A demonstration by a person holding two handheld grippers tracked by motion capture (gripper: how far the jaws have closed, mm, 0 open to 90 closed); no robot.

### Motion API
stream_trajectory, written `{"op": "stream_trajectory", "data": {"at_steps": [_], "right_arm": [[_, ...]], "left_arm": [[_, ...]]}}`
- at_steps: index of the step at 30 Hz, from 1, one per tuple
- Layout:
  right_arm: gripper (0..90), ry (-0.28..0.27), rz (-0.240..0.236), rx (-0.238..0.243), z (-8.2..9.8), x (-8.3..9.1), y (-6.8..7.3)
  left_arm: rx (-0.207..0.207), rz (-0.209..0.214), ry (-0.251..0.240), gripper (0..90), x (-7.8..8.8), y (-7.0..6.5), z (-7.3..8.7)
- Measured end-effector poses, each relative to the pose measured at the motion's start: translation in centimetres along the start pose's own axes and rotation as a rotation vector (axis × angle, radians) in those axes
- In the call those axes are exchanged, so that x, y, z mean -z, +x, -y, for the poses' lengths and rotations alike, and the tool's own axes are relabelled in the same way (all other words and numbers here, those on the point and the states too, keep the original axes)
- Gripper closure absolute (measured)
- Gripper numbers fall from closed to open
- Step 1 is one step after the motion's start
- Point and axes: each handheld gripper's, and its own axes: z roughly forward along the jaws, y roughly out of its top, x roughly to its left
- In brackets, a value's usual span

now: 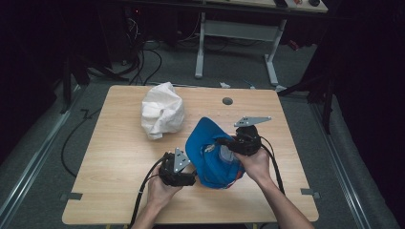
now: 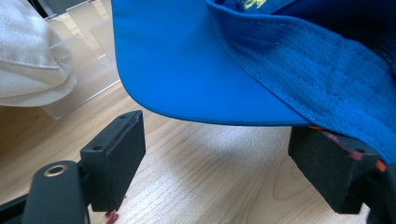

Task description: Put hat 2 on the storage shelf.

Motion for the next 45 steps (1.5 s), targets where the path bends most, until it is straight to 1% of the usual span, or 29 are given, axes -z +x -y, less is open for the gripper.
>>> {"op": "stream_trajectory", "data": {"at_steps": [6,10,13,15,16,17,18,20,21,24,25,28,29,31,33,35,38,40,45], "right_arm": [[88.4,0.035,-0.021,-0.008,0.1,-0.3,0.0],[88.4,0.057,-0.042,-0.035,0.2,-0.4,-0.6],[88.3,0.073,-0.041,-0.041,0.4,-0.3,-1.0],[88.4,0.076,-0.057,-0.055,0.5,-0.1,-1.3],[88.4,0.079,-0.076,-0.065,0.5,-0.1,-1.4],[88.4,0.08,-0.104,-0.075,0.6,0.0,-1.4],[88.4,0.081,-0.143,-0.084,0.6,-0.1,-1.4],[88.4,0.085,-0.141,-0.064,0.4,-0.2,-0.7],[88.4,0.082,-0.142,-0.06,0.3,-0.2,-0.6],[88.3,0.08,-0.148,-0.066,0.2,-0.2,-0.7],[88.4,0.083,-0.15,-0.065,0.2,-0.3,-0.7],[88.3,0.087,-0.179,-0.063,0.2,-0.4,-0.4],[88.3,0.092,-0.187,-0.057,0.1,-0.4,-0.3],[88.2,0.095,-0.187,-0.048,-0.1,-0.5,-0.1],[88.2,0.1,-0.195,-0.05,-0.1,-0.8,-0.2],[88.1,0.106,-0.2,-0.054,-0.1,-0.9,-0.4],[87.6,0.113,-0.207,-0.058,0.0,-0.9,-0.7],[86.5,0.113,-0.213,-0.069,0.0,-0.8,-0.9],[81.9,0.089,-0.222,-0.083,-0.1,-0.6,-1.3]], "left_arm": [[-0.033,0.023,-0.004,21.6,0.2,-0.4,0.1],[-0.037,0.046,-0.035,24.0,0.8,-0.3,-0.3],[-0.009,0.051,-0.078,25.8,1.3,0.0,-0.9],[0.023,0.058,-0.103,27.5,1.7,0.4,-1.4],[0.038,0.061,-0.113,28.2,1.7,0.4,-1.5],[0.039,0.068,-0.121,28.8,1.7,0.4,-1.6],[0.033,0.067,-0.128,29.1,1.7,0.4,-1.7],[0.023,0.071,-0.124,30.1,1.6,0.3,-1.6],[0.025,0.071,-0.126,31.1,1.6,0.2,-1.6],[0.021,0.071,-0.127,34.6,1.6,0.3,-1.6],[0.015,0.069,-0.124,36.0,1.7,0.3,-1.6],[-0.036,0.059,-0.088,41.2,1.4,0.3,-1.1],[-0.052,0.064,-0.077,44.1,1.4,0.1,-1.0],[-0.086,0.07,-0.069,54.2,1.4,-0.2,-0.8],[-0.118,0.071,-0.053,64.6,1.4,-0.3,-0.7],[-0.128,0.07,-0.046,69.0,1.4,-0.3,-0.8],[-0.141,0.071,-0.055,75.7,1.7,-0.3,-1.1],[-0.152,0.076,-0.059,78.2,1.9,-0.5,-1.4],[-0.147,0.097,-0.046,80.6,2.1,-0.7,-1.9]]}}
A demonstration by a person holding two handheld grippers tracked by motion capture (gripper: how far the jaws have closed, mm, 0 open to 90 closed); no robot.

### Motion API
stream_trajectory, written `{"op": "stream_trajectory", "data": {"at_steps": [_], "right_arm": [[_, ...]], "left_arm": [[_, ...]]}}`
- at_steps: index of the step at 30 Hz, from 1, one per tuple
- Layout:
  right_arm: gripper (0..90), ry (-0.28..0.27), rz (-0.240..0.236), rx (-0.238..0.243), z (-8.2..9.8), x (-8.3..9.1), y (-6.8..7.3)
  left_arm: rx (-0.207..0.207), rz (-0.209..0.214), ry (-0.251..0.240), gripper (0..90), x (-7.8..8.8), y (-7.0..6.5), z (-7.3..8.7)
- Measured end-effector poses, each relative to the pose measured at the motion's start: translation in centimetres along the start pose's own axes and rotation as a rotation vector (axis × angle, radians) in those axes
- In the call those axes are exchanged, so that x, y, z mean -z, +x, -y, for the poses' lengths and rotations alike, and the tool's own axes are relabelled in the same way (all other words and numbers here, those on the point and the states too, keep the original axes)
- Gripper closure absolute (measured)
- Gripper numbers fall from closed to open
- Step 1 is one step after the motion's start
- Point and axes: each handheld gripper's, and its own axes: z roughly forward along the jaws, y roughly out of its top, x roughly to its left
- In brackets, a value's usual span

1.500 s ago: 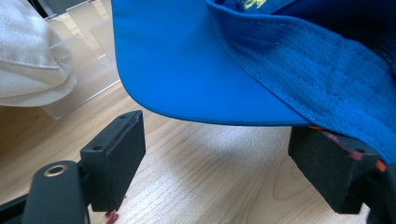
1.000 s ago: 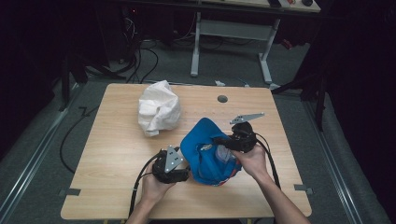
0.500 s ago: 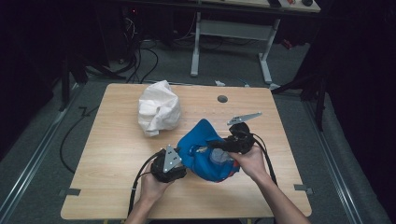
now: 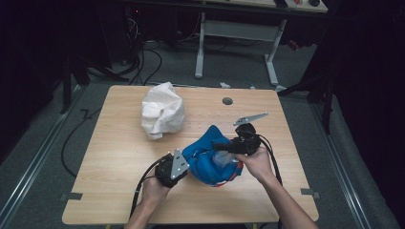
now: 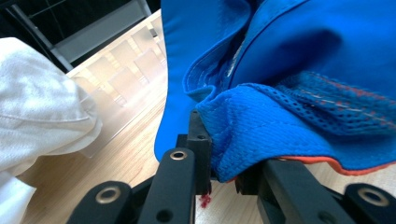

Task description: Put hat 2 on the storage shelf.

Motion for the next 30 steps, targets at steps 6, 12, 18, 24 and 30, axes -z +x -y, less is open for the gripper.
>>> {"op": "stream_trajectory", "data": {"at_steps": [6,12,18,24,30], "right_arm": [[67.2,-0.035,0.019,-0.04,0.0,0.3,-0.6],[47.4,-0.122,0.037,-0.077,-0.1,1.1,-1.2],[40.9,-0.279,0.065,-0.1,0.0,3.3,-1.5],[40.1,-0.356,0.131,-0.075,1.0,5.2,-1.9],[40.6,-0.365,0.244,-0.068,3.9,5.6,-2.9]], "left_arm": [[0.006,0.041,0.011,83.1,0.2,-0.5,-0.6],[-0.02,0.075,0.033,84.6,0.2,-1.0,-1.0],[-0.004,0.085,0.046,85.2,0.4,-0.8,-1.2],[0.072,0.084,0.021,85.3,0.5,0.1,-2.3],[0.152,0.078,-0.003,85.3,0.2,1.3,-3.9]]}}
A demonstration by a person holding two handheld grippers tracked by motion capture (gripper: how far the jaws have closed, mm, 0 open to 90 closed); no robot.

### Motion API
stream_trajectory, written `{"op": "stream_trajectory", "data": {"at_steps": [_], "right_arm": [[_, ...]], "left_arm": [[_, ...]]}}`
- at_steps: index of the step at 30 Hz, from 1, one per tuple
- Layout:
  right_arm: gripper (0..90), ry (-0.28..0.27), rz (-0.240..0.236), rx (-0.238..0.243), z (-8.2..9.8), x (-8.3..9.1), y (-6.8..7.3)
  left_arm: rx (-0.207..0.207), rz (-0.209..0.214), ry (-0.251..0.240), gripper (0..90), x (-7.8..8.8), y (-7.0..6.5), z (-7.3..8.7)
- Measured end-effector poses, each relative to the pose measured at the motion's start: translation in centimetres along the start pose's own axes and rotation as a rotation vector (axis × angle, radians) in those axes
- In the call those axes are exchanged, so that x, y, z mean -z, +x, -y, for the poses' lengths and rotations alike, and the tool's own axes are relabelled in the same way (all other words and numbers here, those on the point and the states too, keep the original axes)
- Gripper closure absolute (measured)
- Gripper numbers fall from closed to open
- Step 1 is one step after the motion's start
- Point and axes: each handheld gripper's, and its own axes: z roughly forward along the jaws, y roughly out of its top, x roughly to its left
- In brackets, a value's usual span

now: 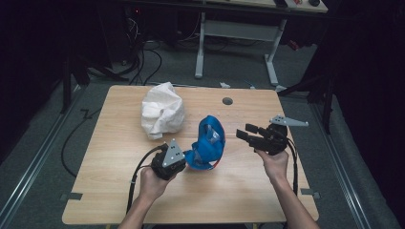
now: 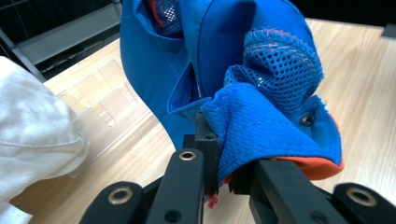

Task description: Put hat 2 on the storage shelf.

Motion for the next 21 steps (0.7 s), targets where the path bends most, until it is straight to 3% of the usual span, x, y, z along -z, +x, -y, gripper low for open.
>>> {"op": "stream_trajectory", "data": {"at_steps": [5,11,16,21], "right_arm": [[42.0,0.096,0.137,0.042,4.4,-0.9,-1.4],[41.9,0.187,0.273,0.067,9.1,-2.1,-3.3],[41.5,0.211,0.359,0.084,10.9,-2.4,-4.2],[40.9,0.235,0.413,0.109,11.7,-2.7,-4.3]], "left_arm": [[0.067,-0.007,-0.007,85.3,-0.7,0.8,-1.4],[0.107,-0.016,-0.012,85.3,-1.7,1.6,-3.2],[0.136,-0.016,-0.03,85.3,-2.6,1.9,-4.8],[0.161,-0.02,-0.041,85.4,-3.8,2.2,-6.2]]}}
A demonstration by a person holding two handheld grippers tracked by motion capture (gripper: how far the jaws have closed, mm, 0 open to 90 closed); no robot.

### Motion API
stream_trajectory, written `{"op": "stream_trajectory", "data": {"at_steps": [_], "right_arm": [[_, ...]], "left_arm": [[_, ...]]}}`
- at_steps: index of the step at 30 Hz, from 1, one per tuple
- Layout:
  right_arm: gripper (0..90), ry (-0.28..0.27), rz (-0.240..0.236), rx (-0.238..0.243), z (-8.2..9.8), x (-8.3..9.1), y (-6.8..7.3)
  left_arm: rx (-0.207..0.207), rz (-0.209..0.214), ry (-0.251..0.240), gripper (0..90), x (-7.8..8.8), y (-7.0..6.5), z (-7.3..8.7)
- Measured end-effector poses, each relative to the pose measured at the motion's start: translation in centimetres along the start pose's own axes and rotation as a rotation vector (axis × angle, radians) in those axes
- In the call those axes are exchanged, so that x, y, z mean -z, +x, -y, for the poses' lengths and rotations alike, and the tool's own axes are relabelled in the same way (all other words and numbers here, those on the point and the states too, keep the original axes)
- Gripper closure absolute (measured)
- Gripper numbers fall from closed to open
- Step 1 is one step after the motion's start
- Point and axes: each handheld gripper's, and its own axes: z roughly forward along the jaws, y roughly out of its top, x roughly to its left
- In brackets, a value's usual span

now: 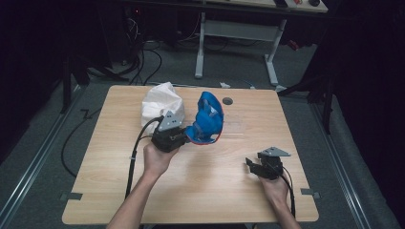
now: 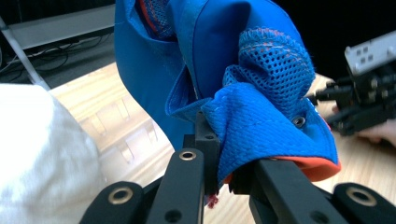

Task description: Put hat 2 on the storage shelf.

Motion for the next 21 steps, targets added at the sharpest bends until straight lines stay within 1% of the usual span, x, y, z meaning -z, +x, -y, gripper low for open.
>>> {"op": "stream_trajectory", "data": {"at_steps": [1,5,7,8,10,12,16,18,21], "right_arm": [[40.8,0.005,0.008,0.01,0.0,-0.1,0.0],[39.6,0.019,0.015,0.011,0.0,-0.1,0.0],[39.2,0.023,0.003,-0.013,0.0,-0.1,-0.2],[39.0,0.021,0.007,-0.012,0.0,-0.1,-0.2],[38.6,0.021,0.013,-0.002,0.0,-0.2,-0.1],[38.4,0.022,0.012,-0.004,0.0,-0.2,-0.1],[38.0,0.022,0.011,-0.002,0.0,-0.2,0.0],[37.9,0.022,0.013,-0.001,0.0,-0.2,0.0],[37.8,0.023,0.011,-0.001,0.0,-0.1,0.0]], "left_arm": [[0.006,-0.001,-0.003,85.3,-0.3,0.1,-0.3],[0.046,-0.009,-0.033,85.3,-1.4,0.4,-1.6],[0.067,-0.015,-0.049,85.3,-2.0,0.7,-2.1],[0.075,-0.019,-0.052,85.3,-2.2,0.9,-2.4],[0.084,-0.03,-0.065,85.3,-2.8,1.3,-2.9],[0.087,-0.045,-0.074,85.3,-3.4,1.6,-3.2],[0.104,-0.064,-0.092,85.3,-4.4,2.0,-3.7],[0.124,-0.069,-0.103,85.3,-4.9,2.2,-3.6],[0.144,-0.09,-0.103,85.3,-5.7,2.9,-3.3]]}}
